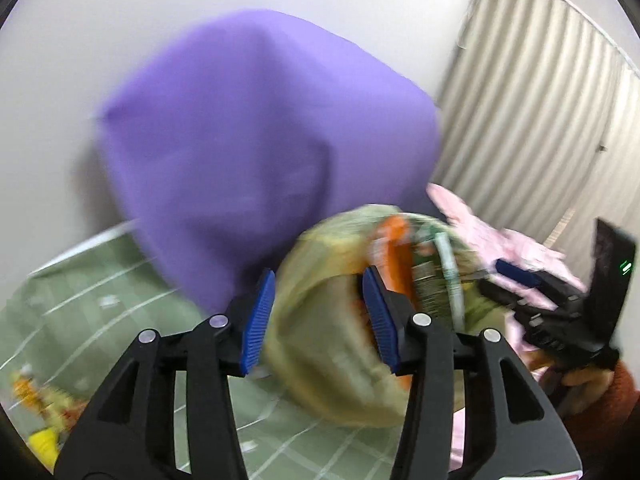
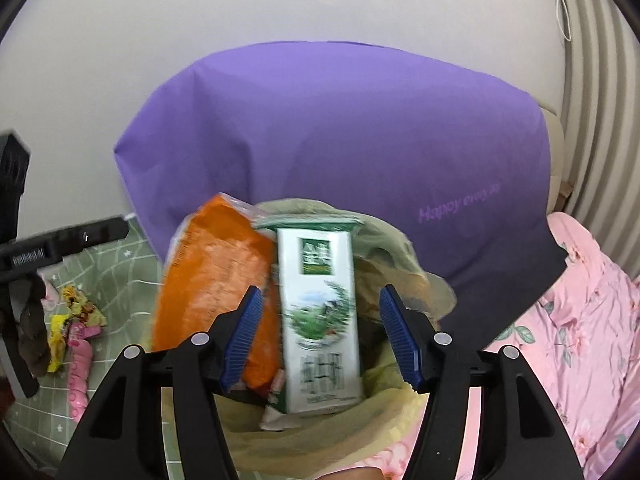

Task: Collect trash
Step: 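Open both tools to drop the bread bag and carton into the bag, then move both open tools back toward the remaining wrappers on the table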

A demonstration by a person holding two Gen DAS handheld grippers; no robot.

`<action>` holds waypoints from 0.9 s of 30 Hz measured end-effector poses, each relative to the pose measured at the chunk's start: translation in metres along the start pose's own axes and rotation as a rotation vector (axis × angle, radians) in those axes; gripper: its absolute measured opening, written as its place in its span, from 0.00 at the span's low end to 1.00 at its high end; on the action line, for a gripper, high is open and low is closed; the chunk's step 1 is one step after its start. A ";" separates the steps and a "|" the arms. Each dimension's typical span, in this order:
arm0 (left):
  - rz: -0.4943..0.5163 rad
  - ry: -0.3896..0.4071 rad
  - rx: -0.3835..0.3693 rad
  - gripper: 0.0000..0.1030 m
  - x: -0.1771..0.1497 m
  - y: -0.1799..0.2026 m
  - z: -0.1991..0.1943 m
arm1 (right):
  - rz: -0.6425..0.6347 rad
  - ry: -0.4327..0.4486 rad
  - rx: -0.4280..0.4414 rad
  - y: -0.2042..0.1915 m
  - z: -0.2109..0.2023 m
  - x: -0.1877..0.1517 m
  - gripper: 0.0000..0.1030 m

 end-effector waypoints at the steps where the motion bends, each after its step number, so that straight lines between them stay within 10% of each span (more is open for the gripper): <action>1: -0.003 0.010 0.045 0.42 -0.007 -0.010 -0.010 | -0.005 0.003 0.010 -0.006 -0.001 0.001 0.56; 13: -0.179 0.058 0.377 0.43 -0.087 -0.128 -0.126 | -0.224 0.002 0.215 -0.142 0.003 -0.015 0.56; 27: -0.437 -0.012 0.667 0.43 -0.201 -0.226 -0.221 | -0.452 -0.220 0.522 -0.293 0.041 -0.098 0.56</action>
Point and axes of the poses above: each gripper's, at about its wrist camera, not at the fingertips, and z roughly the way its jaws point, y to its right, x to its top, the point moved 6 cm from there along z, roughly the way its jaws point, and after that the axes turned 3 degrees about -x, right-handed, at the moved point
